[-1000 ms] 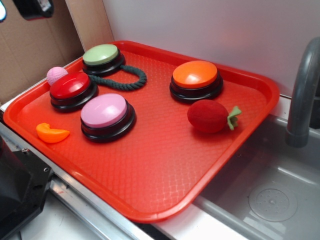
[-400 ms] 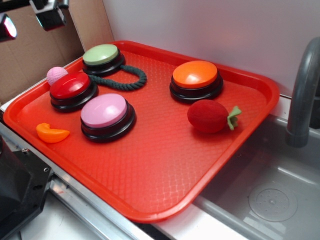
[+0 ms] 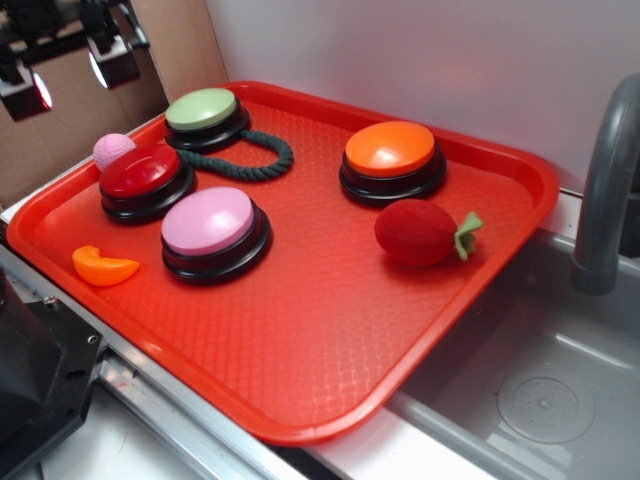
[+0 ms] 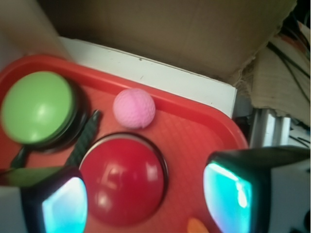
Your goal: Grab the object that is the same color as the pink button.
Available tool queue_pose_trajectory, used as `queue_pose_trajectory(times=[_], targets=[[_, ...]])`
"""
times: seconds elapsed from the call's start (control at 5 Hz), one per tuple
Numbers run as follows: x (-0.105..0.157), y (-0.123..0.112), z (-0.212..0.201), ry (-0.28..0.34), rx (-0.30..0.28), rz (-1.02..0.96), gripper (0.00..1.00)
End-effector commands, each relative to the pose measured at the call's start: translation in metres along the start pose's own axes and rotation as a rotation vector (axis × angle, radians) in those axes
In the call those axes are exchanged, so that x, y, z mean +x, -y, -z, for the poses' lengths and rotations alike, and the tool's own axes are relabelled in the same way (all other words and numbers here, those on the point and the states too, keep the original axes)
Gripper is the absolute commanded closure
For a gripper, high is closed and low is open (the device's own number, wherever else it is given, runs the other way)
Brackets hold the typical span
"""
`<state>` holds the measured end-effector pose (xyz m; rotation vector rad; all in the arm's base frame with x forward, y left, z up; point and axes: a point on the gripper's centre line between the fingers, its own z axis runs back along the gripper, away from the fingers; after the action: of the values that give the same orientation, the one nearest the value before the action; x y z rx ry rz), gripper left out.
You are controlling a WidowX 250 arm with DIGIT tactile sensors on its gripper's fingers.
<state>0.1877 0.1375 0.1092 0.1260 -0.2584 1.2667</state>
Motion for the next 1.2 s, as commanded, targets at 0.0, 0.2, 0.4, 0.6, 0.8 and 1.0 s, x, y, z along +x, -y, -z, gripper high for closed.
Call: queue_pose_trajectory(times=[0.0,0.2,0.4,0.6,0.8,1.0], targets=[[0.023,-0.008,0.035,0.048,0.015,-0.102,0.0],[0.025,-0.01,0.048,0.06,0.036,-0.132,0.0],[0.027,-0.011,0.064,0.078,0.037,-0.166,0.0],[0.03,-0.009,0.077,0.071,0.024,-0.169,0.0],[0.032,-0.009,0.079,0.072,0.013,-0.17,0.0],[0.034,-0.01,0.084,0.059,0.007,-0.176,0.0]])
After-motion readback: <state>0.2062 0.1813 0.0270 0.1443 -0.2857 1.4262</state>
